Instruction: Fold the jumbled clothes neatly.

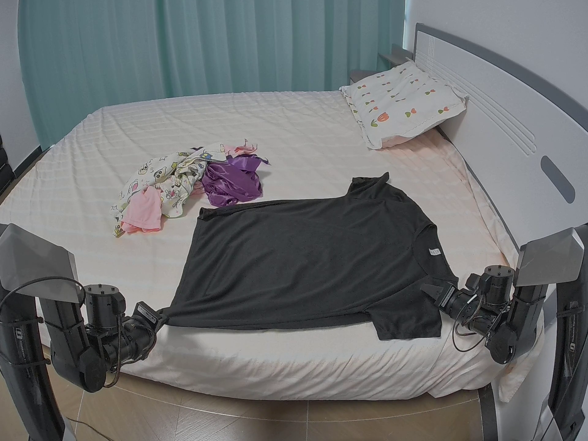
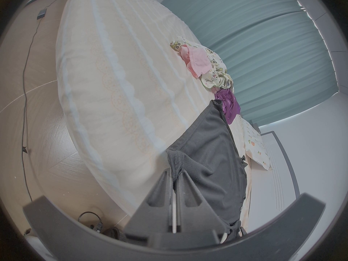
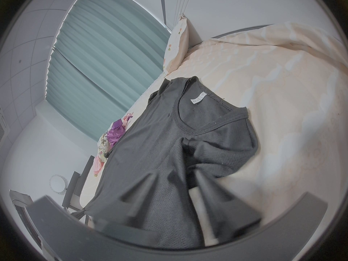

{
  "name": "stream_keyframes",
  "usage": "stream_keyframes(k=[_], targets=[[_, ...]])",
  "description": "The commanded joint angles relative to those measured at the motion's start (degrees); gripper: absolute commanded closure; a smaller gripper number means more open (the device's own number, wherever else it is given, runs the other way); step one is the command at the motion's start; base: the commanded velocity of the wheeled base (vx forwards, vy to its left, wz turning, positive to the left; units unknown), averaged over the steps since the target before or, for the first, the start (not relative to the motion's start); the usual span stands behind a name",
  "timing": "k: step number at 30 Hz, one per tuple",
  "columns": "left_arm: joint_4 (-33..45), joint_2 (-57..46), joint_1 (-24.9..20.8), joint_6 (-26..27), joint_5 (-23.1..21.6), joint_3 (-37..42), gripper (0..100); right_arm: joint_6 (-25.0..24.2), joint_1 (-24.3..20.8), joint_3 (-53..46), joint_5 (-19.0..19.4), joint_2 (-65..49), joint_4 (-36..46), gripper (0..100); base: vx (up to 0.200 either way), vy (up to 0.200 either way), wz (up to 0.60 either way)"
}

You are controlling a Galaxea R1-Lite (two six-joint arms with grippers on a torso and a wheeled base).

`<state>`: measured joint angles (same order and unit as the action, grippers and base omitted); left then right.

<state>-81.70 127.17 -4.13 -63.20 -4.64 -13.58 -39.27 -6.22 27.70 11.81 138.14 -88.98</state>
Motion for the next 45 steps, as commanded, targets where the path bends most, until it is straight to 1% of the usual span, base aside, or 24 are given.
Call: stream_keyframes(k=[1, 7, 10, 13, 15, 16, 17, 18, 19, 22, 25, 30, 40, 43, 45], targets=[[0.0, 0.1, 0.0, 0.0, 0.0, 0.0, 100, -0.1, 0.6, -0.5, 0.1, -0.2, -0.6, 0, 0.000, 0.000, 0.00], [0.0, 0.1, 0.0, -0.1, 0.0, 0.0, 100, 0.2, 2.2, -4.4, 0.8, -3.4, -0.6, 0, 0.000, 0.000, 0.00], [0.0, 0.0, 0.0, -0.2, 0.0, 0.0, 100, -0.3, 2.8, -8.9, 0.8, -6.3, -0.6, 0, 0.000, 0.000, 0.00], [0.0, 0.0, 0.0, -0.2, 0.0, 0.0, 100, -0.8, 2.3, -12.8, 0.2, -8.6, -0.6, 0, 0.000, 0.000, 0.00], [0.0, 0.0, 0.0, -0.2, 0.0, 0.0, 100, -3.2, 0.9, -16.4, -1.0, -11.1, -0.6, 0, 0.000, 0.000, 0.00], [0.0, 0.0, 0.0, -0.2, 0.0, 0.0, 100, -5.5, 0.0, -17.7, -1.8, -11.8, -0.6, 0, 0.000, 0.000, 0.00], [0.0, 0.0, 0.0, -0.2, 0.0, 0.0, 100, -8.9, -1.5, -18.6, -3.3, -12.1, -0.6, 0, 0.000, 0.000, 0.00], [0.0, 0.0, 0.0, -0.2, 0.0, 0.0, 100, -8.9, -1.5, -18.6, -3.3, -12.1, -0.6, 0, 0.000, 0.000, 0.00], [0.0, 0.0, 0.0, -0.2, 0.0, 0.0, 100, -12.1, -3.5, -19.3, -5.4, -11.8, -0.6, 0, 0.000, 0.000, 0.00], [0.0, 0.0, 0.0, -0.2, 0.0, -0.1, 100, -13.6, -5.2, -19.1, -8.6, -10.1, -0.6, 0, 0.000, 0.000, 0.00], [0.0, 0.0, 0.0, -0.3, 0.0, -0.1, 100, -13.8, -6.6, -18.6, -9.9, -8.4, -0.6, 0, 0.000, 0.000, 0.00], [0.0, 0.1, 0.0, -0.2, 0.0, -0.2, 100, -15.7, -7.8, -18.2, -10.3, -7.8, -0.6, 0, 0.000, 0.000, 0.00], [0.0, 0.1, 0.0, -0.2, 0.0, -0.1, 100, -15.7, -8.3, -15.6, -10.5, -6.4, -0.7, 0, 0.000, 0.000, 0.00], [0.0, 0.1, 0.0, -0.2, 0.0, -0.1, 100, -15.7, -10.2, -14.9, -13.0, -6.4, -0.7, 0, 0.000, 0.000, 0.00], [0.0, 0.1, 0.0, -0.2, 0.0, -0.2, 100, -15.8, -10.9, -14.1, -13.8, -6.5, -0.6, 0, 0.000, 0.000, 0.00]])
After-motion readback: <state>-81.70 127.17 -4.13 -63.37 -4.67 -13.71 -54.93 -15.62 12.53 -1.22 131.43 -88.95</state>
